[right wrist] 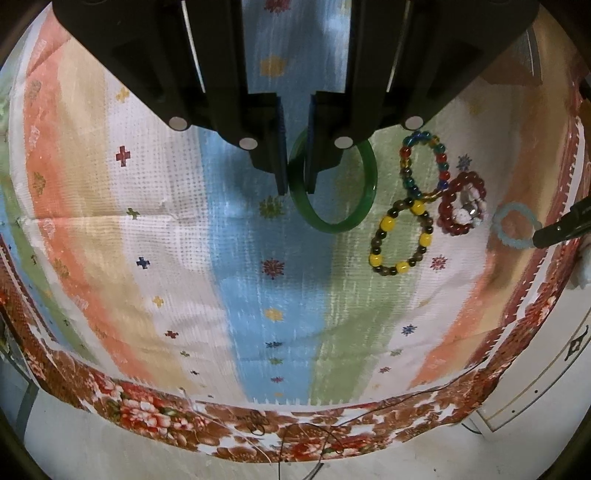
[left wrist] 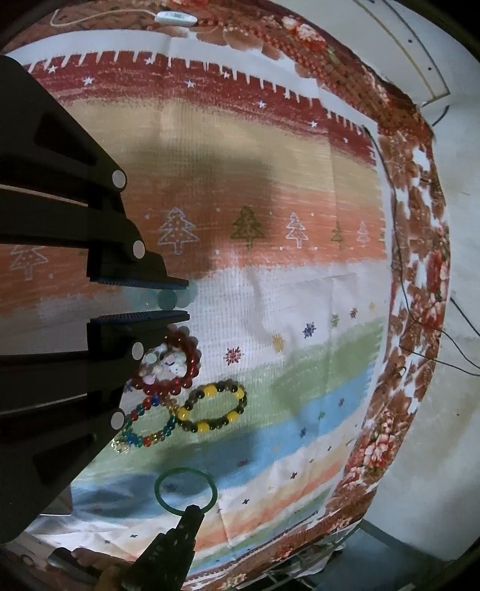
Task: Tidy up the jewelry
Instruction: 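Lift and carry both held bracelets over the silver tin box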
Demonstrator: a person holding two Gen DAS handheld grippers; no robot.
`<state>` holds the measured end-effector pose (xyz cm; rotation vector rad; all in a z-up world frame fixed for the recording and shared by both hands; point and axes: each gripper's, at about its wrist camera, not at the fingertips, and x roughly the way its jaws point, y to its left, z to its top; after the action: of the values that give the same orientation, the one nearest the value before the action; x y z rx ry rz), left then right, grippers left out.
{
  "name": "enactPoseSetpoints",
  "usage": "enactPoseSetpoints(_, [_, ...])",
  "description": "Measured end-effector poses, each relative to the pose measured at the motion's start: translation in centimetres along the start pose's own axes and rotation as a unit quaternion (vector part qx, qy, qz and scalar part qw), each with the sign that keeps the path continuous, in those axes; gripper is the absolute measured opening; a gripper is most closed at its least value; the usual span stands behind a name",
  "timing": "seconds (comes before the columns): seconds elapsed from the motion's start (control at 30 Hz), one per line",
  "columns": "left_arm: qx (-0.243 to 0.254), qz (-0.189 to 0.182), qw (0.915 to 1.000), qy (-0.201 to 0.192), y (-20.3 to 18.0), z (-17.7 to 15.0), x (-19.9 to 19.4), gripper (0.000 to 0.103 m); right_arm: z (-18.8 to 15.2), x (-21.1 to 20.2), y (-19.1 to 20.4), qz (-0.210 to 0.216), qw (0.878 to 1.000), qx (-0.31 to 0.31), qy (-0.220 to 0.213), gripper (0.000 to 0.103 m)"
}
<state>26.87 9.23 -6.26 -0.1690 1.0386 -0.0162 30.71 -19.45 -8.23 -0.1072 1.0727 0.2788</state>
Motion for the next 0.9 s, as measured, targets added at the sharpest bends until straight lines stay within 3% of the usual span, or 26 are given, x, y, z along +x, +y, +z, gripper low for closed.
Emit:
enactPoseSetpoints(0.43, [0.005, -0.024, 0.999, -0.036, -2.1, -1.3, -4.9, 0.011, -0.8, -5.7, 2.2, 0.019, 0.999, -0.019, -0.044, 0.011])
enactPoseSetpoints(0.9, [0.028, -0.07, 0.9943, -0.075, -5.6, -4.1, -10.5, 0.011, -3.9, -10.3, 4.0, 0.043, 0.996, -0.039, -0.072, 0.011])
